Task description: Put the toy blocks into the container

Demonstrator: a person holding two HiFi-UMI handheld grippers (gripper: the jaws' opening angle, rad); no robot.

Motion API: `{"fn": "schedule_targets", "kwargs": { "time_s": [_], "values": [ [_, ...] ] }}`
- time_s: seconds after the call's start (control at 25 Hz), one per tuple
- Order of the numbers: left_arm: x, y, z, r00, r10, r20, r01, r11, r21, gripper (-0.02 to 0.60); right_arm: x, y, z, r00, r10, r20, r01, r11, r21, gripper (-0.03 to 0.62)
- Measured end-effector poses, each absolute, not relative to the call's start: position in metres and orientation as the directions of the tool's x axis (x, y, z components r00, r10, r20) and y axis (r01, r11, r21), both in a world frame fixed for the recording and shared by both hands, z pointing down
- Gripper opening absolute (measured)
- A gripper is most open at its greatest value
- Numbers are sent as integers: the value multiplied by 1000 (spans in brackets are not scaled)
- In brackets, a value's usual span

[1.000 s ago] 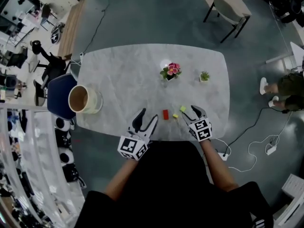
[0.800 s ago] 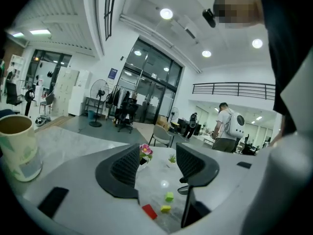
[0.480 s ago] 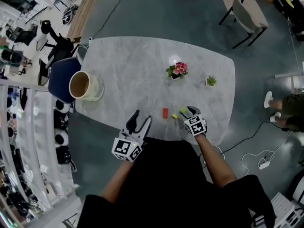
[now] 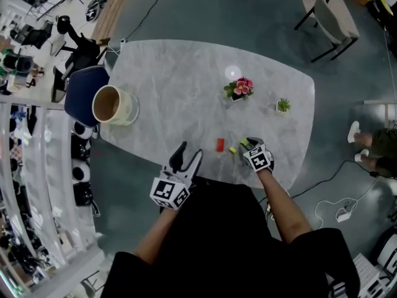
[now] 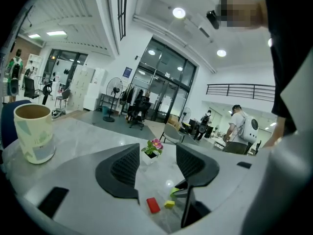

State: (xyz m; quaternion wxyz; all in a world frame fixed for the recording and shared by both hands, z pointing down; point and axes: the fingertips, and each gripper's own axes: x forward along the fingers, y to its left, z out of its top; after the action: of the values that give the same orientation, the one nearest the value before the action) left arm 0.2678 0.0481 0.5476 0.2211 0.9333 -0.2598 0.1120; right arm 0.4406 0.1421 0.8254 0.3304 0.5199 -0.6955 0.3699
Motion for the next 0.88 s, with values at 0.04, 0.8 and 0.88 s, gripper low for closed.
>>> {"fn": "schedule_targets", "kwargs": {
  "time_s": [0.04, 0.8, 0.88],
  "values": [
    [267, 49, 549, 845, -422, 328, -524, -775, 352, 212, 441, 141, 826, -239, -478, 845, -968, 184, -170, 137],
    [186, 18, 544, 851, -437, 290, -522, -765, 377, 212, 412, 69, 745, -143, -618, 773, -988, 137, -73, 132],
    [176, 13, 541, 849, -447, 281, -526, -760, 383, 212, 401, 55, 735, -148, -633, 760, -988, 134, -82, 132]
  ]
}}
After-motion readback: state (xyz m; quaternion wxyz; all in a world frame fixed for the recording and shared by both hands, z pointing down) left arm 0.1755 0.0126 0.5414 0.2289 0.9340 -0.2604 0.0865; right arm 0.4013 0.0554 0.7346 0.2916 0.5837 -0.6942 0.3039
